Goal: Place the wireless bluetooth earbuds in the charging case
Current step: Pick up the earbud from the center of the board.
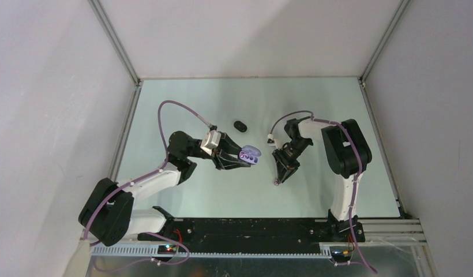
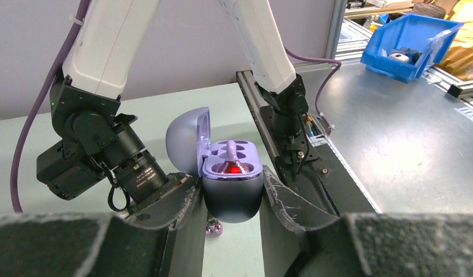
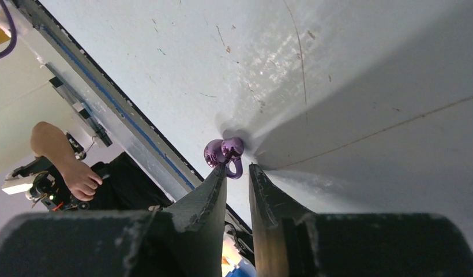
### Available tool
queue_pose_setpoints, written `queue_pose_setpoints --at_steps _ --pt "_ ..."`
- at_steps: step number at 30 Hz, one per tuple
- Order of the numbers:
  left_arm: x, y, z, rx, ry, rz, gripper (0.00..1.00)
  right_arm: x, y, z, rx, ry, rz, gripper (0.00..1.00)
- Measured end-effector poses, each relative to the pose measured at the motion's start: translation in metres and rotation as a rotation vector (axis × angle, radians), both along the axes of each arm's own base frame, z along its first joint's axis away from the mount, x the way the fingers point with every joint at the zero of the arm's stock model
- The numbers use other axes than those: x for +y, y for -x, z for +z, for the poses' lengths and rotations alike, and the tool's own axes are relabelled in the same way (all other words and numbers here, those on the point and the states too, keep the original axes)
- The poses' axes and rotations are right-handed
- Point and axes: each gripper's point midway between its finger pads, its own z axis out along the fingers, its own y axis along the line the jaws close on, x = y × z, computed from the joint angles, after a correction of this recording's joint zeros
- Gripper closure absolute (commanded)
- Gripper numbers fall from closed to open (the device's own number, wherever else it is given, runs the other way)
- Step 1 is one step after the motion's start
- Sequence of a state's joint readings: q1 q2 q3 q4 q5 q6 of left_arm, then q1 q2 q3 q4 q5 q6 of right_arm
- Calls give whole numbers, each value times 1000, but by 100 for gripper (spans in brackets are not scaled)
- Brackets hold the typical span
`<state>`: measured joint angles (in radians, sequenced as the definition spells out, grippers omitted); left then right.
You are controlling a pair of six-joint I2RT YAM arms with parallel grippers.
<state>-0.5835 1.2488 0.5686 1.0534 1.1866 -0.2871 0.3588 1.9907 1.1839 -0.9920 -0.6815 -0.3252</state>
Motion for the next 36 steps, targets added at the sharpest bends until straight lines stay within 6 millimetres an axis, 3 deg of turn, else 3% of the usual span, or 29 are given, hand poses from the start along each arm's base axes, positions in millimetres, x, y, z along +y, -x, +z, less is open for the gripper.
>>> queue_pose_setpoints --at_steps 8,20,28,36 --pt "0 0 0 0 -1 -2 96 12 2 1 58 -67 -16 89" --pt "0 1 0 -1 -1 -4 96 22 -4 19 62 -158 -41 92" --pt "0 1 0 -6 2 -4 96 12 -26 54 -146 -170 -47 92" --pt "-3 4 -2 2 -3 -18 96 -3 -57 123 -578 -165 -45 92"
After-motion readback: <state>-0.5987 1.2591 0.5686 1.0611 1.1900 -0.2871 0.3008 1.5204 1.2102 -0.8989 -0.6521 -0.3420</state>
